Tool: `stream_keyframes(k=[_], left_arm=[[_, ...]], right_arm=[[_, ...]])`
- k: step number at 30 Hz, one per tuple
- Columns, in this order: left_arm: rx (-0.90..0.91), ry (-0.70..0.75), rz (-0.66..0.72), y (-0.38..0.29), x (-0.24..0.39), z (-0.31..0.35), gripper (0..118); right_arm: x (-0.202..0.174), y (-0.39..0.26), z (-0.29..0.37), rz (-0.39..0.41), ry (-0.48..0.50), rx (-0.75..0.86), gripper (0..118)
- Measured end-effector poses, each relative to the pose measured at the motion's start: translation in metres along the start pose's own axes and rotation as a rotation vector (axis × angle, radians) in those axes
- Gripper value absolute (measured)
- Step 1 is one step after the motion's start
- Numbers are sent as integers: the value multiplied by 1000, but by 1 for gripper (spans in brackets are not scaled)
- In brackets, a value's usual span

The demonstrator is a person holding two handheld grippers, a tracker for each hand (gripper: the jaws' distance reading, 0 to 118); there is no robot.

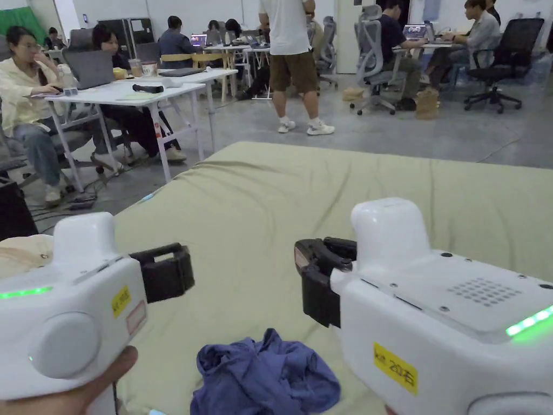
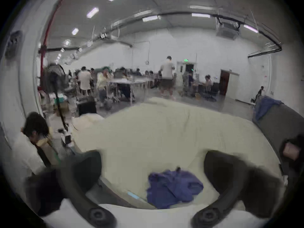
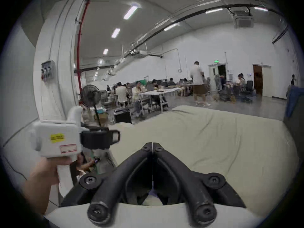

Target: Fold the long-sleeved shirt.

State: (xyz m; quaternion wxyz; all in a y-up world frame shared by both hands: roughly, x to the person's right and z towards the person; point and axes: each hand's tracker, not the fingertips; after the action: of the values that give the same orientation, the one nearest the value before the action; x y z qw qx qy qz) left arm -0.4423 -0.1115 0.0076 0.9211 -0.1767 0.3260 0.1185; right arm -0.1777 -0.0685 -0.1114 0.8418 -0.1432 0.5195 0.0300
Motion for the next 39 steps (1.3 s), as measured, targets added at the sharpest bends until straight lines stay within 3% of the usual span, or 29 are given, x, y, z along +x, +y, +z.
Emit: stream_keyframes(k=[7,11,14,16,18,22,26,30,34,39], left_arm=[[-518,-141,67,-100,39,-140,118],[-681,-81,56,-166,41,-227,115],[-698,-60,35,-163,53,-230,93],[-632,-60,-4,-127,67,-197,57],[-545,-102,-35,-95,82,-171,43],[-404,-318,43,-16,123,-124,41],[-231,-480,7,41,187,-79,41],[-246,-673,28,47,265,-56,41],[-306,-690,-53,10,344,-61,41],[-622,-648,-158,-117,437,-105,40]], right_arm=[[67,-58,10,-23,-150,-155,0],[90,-81,7,-95,-192,-213,0],[102,-88,9,-118,-212,-230,0],[107,-88,17,-121,-227,-228,0],[115,-86,27,-136,-241,-211,0],[129,-75,62,-221,-252,-117,0],[141,-54,114,-211,-323,-31,0],[155,-40,166,-205,-437,30,0],[168,-45,206,-235,-547,50,0],[180,-73,231,-297,-641,-13,0]])
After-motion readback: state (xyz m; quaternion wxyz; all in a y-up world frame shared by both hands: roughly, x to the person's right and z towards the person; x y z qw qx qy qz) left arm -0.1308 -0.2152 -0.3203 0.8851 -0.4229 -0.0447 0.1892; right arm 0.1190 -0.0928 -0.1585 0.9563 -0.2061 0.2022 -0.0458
